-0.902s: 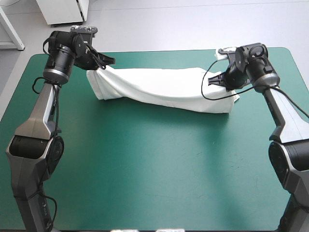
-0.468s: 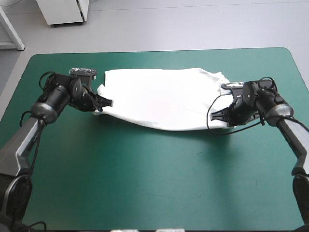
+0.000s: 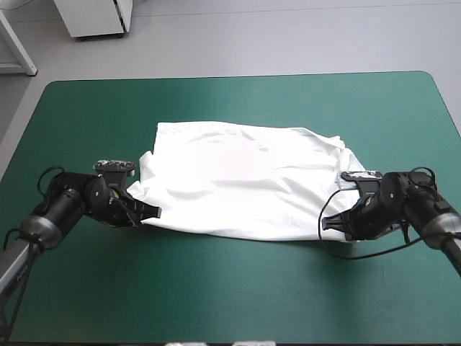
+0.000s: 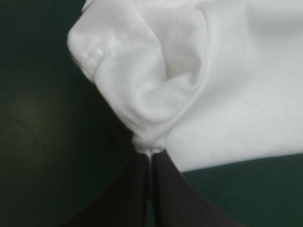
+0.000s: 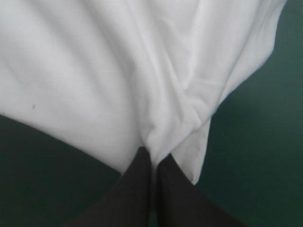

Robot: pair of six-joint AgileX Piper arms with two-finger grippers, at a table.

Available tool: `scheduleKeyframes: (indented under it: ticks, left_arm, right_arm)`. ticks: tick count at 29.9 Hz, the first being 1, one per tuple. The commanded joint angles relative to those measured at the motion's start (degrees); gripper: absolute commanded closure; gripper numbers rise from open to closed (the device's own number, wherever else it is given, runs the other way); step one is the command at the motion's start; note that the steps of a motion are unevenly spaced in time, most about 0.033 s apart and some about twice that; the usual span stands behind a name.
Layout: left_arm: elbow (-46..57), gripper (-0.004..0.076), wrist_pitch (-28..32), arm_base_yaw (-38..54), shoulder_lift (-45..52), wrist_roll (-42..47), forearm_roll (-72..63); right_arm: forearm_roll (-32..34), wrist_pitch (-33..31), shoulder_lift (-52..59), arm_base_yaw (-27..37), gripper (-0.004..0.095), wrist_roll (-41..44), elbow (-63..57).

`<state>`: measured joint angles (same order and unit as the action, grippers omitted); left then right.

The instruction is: Fold the cloth

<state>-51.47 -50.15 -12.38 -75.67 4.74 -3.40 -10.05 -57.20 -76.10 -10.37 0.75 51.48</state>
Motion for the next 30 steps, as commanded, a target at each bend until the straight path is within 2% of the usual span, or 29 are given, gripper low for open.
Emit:
scheduleKeyframes:
  ticks: [1,9,12,15,19,21,23,26,30]
  left_arm:
    - [2.5,0.0733,0.6,-0.3,5.3,0.0,-1.8]
    - [9.5,0.0733,-0.3,-0.3,11.6,0.2,-3.5]
    - [9.5,0.0712,1.8,-0.3,11.5,-0.8,-3.5]
    - [9.2,0.0613,4.9,-0.3,11.5,-1.7,-3.8]
    - [7.5,0.0357,3.4,-0.3,11.5,-1.7,-4.0]
    - [5.6,0.0225,-0.1,-0.3,11.5,-1.7,-4.4]
    - [2.9,0.0150,-4.3,-0.3,11.5,-1.7,-4.4]
    - [-2.8,0.0138,-8.9,-0.3,11.6,-1.7,-3.7]
    - [-11.9,0.0139,-10.9,-0.3,11.6,-1.8,-2.4]
  right_arm:
    - [-1.2,-1.6,4.3,0.3,0.0925,-0.8,-1.1]
    - [-3.1,-2.8,6.3,0.3,0.0923,-1.7,-2.3]
    - [-5.0,-3.4,6.3,0.3,0.0853,-3.8,-2.3]
    - [-6.0,-4.1,6.3,0.3,0.0679,-3.8,-2.3]
    - [-7.1,-6.6,6.3,0.3,0.0414,-3.8,-2.3]
    - [-7.0,-7.6,6.7,0.3,0.0352,-3.8,-1.5]
    - [-6.6,-8.2,7.4,0.3,0.0344,-3.8,0.4]
    - [-5.2,-9.2,8.8,0.3,0.0344,-3.3,5.7]
    - [-1.5,-14.0,9.3,0.3,0.0345,-1.9,15.9]
